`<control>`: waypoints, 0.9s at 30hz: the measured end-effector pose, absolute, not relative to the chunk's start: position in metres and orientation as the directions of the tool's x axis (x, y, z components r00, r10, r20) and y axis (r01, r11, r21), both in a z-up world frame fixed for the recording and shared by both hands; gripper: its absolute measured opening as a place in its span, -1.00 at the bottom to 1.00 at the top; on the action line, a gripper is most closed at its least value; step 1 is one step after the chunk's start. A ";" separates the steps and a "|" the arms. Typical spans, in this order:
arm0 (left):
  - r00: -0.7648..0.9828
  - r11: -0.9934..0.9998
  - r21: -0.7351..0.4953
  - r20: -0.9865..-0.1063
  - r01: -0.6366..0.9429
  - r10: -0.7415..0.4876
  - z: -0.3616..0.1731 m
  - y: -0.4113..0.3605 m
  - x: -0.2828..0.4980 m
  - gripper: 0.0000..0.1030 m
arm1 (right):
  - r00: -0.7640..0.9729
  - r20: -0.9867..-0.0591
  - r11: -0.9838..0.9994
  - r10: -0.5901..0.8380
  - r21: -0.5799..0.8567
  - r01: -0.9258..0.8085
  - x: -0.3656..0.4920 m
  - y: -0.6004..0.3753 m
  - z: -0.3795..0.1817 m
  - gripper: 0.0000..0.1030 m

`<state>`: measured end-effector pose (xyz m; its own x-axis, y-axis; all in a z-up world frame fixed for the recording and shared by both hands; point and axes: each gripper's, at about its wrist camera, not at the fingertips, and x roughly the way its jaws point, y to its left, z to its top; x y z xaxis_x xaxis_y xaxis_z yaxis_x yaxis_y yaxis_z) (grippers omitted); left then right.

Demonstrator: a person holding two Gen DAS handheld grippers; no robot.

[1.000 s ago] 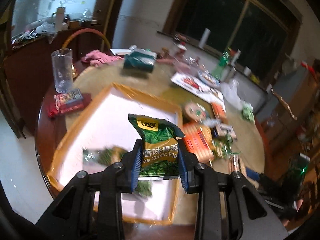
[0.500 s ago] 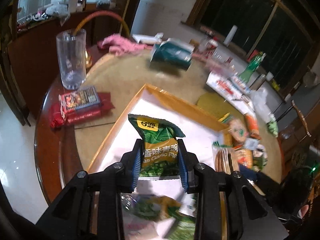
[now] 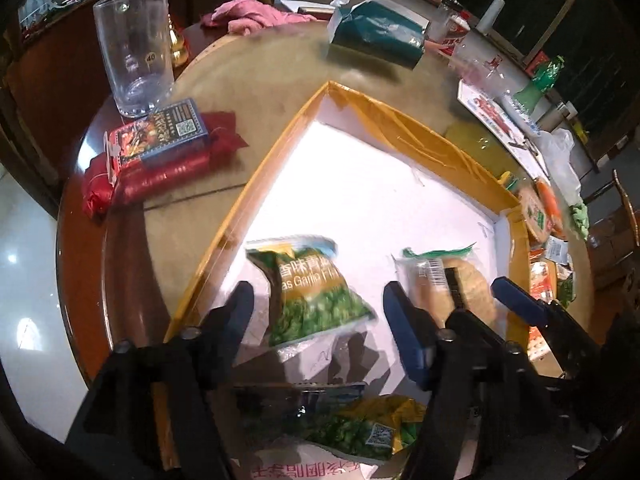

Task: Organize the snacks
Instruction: 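Open both grippers to drop the bags into the tray, then grasp a green pea bag with the right gripper while the left returns to the pile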

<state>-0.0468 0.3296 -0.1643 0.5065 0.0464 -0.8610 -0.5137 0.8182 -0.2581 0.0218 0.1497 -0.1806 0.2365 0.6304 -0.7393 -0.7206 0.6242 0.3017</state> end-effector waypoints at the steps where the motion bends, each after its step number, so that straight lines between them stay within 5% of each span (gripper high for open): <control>1: 0.520 0.822 -0.257 -0.853 -0.508 0.055 -0.161 0.328 -0.049 0.37 | 0.231 -0.716 0.614 0.659 0.335 -0.714 0.023 0.142 -0.177 0.54; 9: 0.604 0.825 -0.163 -0.758 -0.540 0.245 -0.115 0.287 -0.092 0.55 | 0.231 -0.623 0.593 0.747 0.470 -0.654 0.014 0.062 -0.160 0.59; 18: 0.696 0.936 -0.206 -0.716 -0.284 0.054 -0.109 0.152 -0.110 0.67 | 0.299 -0.628 0.675 0.719 0.527 -0.516 -0.009 -0.073 -0.190 0.59; 27: 0.623 0.974 -0.092 -0.780 -0.208 0.060 -0.131 0.089 -0.089 0.67 | 0.319 -0.652 0.723 0.688 0.581 -0.373 0.012 -0.122 -0.208 0.58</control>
